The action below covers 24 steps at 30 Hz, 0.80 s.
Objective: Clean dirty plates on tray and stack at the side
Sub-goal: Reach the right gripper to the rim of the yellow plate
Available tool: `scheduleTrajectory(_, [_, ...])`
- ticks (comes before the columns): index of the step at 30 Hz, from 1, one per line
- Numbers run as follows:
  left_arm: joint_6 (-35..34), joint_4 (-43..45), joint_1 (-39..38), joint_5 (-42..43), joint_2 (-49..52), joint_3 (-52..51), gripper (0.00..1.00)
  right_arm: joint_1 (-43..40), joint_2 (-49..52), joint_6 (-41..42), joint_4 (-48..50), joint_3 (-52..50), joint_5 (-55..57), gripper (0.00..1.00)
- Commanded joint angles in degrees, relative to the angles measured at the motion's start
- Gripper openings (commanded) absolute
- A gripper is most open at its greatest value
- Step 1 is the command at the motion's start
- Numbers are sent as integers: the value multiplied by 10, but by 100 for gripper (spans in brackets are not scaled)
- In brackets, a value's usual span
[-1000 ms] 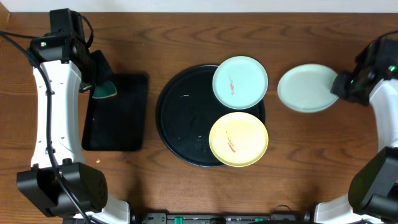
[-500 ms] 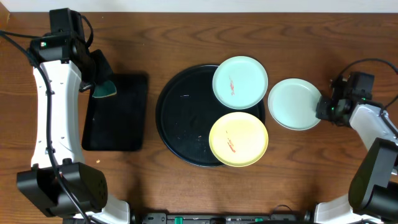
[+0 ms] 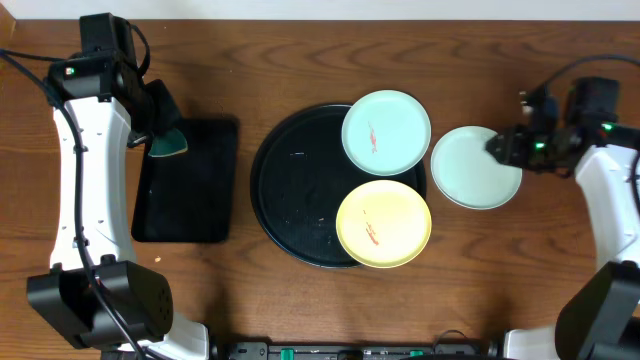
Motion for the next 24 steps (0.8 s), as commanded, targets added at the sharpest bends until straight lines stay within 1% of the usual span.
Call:
scheduleTrajectory(1, [10,1,-2,-3,-1,-8,8,65,8,9,-33,-19,-15,36])
scheduleTrajectory(4, [10,1,-4,-3,-1,-11,8,114,12,26,-44,-41,48,36])
scheduleTrajectory(7, [10,1,-4,-3,-1,-11,7,160,19,34,-35,-66,103,36])
scheduleTrajectory(11, [10,1,-4,-3,-1,-11,8,200,32,36,-20,-89,132,36])
scheduleTrajectory(14, [10,1,-4,-3,-1,-11,7,217,43,39,-14,-96,137,32])
scheduleTrajectory(17, [10,1,-4,-3,-1,-11,8,224,50,47,-14,-98,139,26])
scheduleTrajectory(24, [10,1,-4,-3,-1,-11,7,224,50,52,-2,-122,139,23])
